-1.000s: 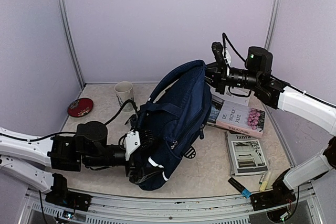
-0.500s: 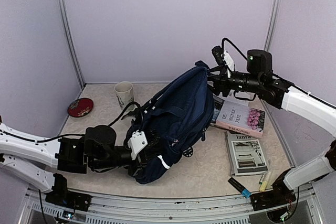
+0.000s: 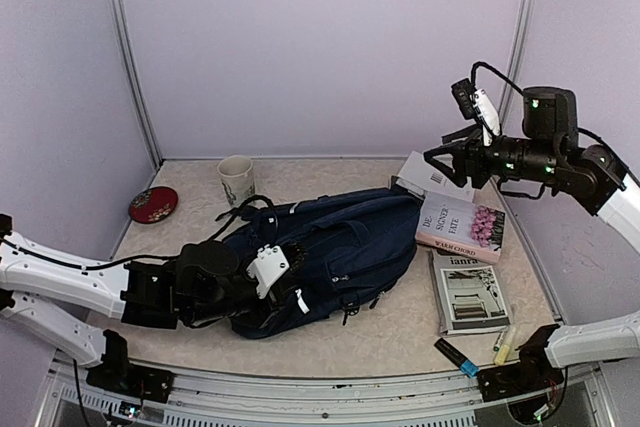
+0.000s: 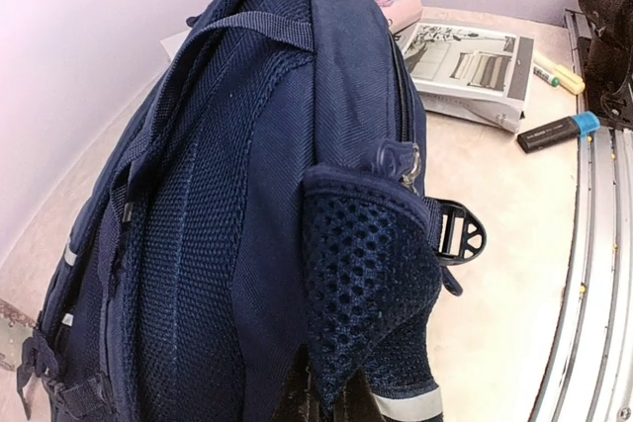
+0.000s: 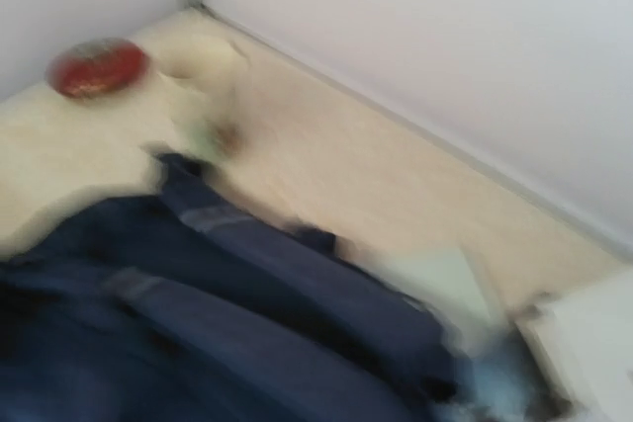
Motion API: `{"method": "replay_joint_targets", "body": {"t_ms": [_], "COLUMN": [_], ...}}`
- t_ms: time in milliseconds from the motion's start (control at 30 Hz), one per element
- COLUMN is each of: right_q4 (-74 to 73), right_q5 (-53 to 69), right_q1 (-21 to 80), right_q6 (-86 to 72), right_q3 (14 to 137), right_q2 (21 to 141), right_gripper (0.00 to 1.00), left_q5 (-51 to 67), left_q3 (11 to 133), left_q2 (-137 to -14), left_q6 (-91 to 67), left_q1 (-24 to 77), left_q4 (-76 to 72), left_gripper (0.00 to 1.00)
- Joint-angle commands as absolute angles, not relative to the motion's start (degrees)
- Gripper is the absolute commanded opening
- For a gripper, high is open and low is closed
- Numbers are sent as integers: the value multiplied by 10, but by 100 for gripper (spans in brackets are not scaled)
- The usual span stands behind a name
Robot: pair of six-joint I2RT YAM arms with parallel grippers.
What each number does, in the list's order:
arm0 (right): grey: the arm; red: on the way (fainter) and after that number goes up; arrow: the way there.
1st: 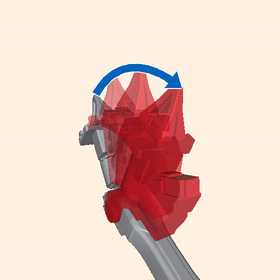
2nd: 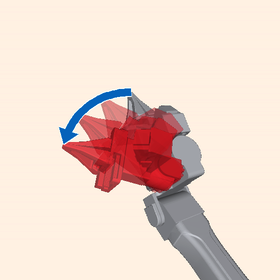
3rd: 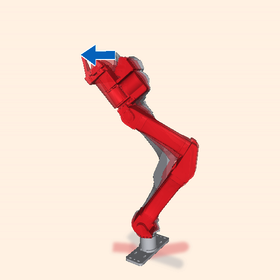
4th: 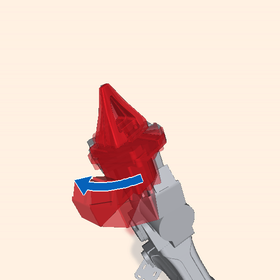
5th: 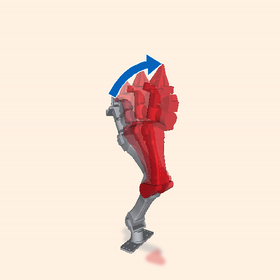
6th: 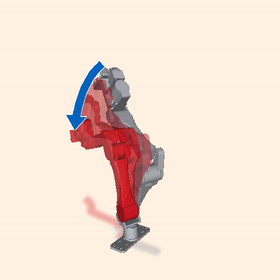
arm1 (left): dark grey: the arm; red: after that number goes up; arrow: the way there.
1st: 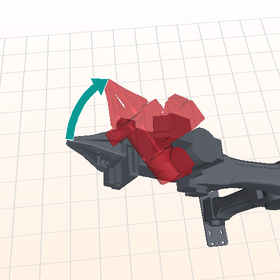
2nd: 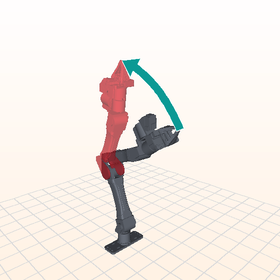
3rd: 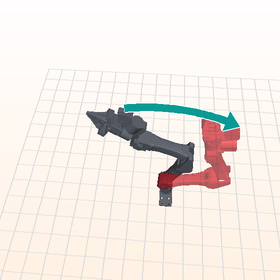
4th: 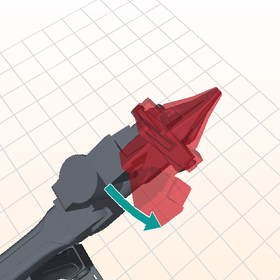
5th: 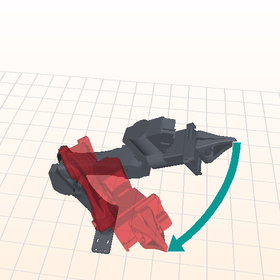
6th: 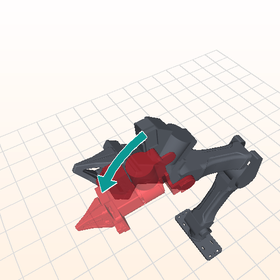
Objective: Pack the student bag
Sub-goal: Pass from the right arm to the left, then pick up the largest pocket of the bag from the student bag.
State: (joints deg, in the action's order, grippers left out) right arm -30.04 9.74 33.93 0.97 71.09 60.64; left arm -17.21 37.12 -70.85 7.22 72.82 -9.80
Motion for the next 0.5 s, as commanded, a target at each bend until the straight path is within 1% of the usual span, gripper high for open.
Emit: {"method": "replay_joint_targets", "body": {"t_ms": [0,67,133,233,333,467], "right_q4": [-251,-189,-145,-94,-82,-65], "right_q5": [192,215,208,181,175,173], "right_q1": [432,500,550,580,583,583], "right_q6": [-20,-20,-12,-6,13,39], "right_q3": [668,628,597,566,573,559], "right_q2": [613,635,663,707,753,776], "right_gripper": [53,46,38,37,33,32], "left_q5": [-185,-185,-184,-177,-167,-167], "left_q3": [406,405,405,404,402,406], "left_q2": [-698,-697,-696,-693,-692,-695], "left_q6": [45,42,41,43,50,51], "left_q1": [723,722,722,721,722,722], "left_q4": [-185,-185,-182,-178,-178,-178], "left_gripper": [0,0,0,0,0,0]}}
